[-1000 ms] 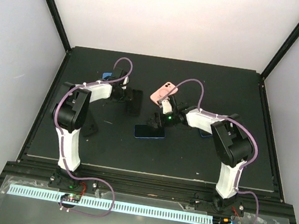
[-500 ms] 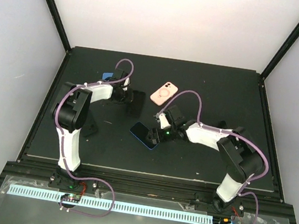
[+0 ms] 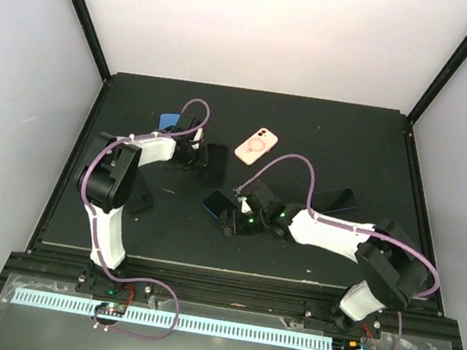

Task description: Put the phone into the phone case

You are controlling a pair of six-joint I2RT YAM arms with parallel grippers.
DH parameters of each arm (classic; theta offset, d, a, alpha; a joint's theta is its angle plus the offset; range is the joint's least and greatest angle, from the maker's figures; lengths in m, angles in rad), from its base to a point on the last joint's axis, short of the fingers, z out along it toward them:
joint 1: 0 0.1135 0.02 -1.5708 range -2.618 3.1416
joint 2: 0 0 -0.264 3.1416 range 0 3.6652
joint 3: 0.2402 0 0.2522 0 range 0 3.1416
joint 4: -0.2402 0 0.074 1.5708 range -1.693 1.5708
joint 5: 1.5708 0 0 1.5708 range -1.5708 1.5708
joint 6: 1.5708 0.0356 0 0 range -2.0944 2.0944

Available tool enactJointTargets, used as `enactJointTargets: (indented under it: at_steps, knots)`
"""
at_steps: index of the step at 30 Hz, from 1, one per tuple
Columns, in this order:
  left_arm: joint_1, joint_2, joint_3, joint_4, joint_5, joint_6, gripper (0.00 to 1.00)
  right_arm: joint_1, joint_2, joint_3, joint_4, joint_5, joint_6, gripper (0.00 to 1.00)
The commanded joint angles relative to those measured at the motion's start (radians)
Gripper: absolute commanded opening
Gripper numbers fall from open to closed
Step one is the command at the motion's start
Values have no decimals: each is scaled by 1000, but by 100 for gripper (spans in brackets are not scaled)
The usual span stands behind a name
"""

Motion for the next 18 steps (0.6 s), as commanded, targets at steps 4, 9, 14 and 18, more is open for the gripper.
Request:
enactJointTargets:
  at_steps: [4,9,14,18]
  knots:
    - [-6,-91,-75,-30,3,-5,8,102,69,-38,285,-36,237,81]
    - [-6,-138,-121,-20,5,-12,7,102,154,19,220,29,206,81]
    - [-10,-159,-162,-9,34,-5,6,71,158,4,166,155,180,81]
    - [-20,-173,-186,-6,50,0,6,-22,141,-58,187,149,139,81]
